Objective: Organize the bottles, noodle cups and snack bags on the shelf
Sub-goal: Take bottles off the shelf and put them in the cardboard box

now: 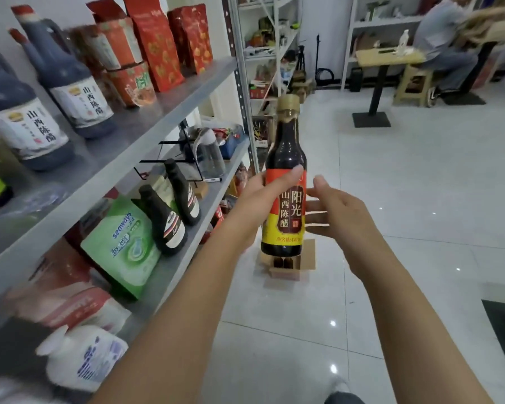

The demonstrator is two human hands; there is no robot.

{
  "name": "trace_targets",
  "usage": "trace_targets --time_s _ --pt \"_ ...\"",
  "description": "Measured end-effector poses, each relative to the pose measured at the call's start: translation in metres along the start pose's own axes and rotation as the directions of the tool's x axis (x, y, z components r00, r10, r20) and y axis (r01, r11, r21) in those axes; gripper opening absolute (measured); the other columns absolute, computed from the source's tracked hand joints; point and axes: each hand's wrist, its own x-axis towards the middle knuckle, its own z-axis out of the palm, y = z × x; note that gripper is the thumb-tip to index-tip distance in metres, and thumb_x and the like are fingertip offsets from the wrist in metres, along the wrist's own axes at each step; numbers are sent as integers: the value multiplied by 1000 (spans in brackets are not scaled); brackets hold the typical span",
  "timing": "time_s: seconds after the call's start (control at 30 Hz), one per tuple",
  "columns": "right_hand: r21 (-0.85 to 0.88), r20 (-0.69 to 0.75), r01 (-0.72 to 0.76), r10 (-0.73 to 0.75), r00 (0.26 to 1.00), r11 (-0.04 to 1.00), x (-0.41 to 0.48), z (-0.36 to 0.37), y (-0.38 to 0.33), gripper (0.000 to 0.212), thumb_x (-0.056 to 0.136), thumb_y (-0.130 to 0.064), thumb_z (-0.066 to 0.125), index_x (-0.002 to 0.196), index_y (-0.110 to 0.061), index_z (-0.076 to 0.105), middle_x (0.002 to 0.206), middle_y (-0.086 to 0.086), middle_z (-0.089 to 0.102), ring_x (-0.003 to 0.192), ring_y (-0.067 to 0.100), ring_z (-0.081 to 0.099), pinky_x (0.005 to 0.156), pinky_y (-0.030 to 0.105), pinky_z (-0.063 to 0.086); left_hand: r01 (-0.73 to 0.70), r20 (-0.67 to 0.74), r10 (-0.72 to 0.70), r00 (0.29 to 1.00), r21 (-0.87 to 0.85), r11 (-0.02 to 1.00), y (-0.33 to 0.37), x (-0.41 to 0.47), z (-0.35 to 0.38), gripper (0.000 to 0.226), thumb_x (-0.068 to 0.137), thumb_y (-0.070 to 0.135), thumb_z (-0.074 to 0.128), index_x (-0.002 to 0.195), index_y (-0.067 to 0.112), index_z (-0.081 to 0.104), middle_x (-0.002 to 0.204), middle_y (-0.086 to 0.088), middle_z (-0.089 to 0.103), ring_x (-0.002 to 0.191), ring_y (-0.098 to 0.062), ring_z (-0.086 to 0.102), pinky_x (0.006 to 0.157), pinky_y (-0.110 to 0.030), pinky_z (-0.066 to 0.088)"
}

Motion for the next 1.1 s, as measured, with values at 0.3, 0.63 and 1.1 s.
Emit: trace_targets --time_s 0.3,0.63,1.1 --pt "-172 3 133 -135 991 976 125 -61 14 31 90 -46 67 114 -27 66 106 -4 72 101 16 69 91 46 56 -10 154 -27 988 238 971 -25 111 35 50 77 12 84 122 19 63 109 -3 75 100 -18 72 84 -29 56" --pt "-166 79 -52 65 995 985 239 -88 64 22 84 -44 73 93 -24 73 91 0 76 92 20 72 89 52 57 215 178 -294 939 364 906 -93 209 52 45 79 15 83 121 20 67 112 2 75 106 -9 68 81 -22 50" --pt "-367 85 -242 291 953 898 429 -76 134 24 84 -29 73 103 -20 62 102 2 68 98 23 65 89 52 56 119 127 -173 977 351 929 -192 424 32 74 64 5 89 109 58 65 111 23 71 115 -5 62 106 -37 49"
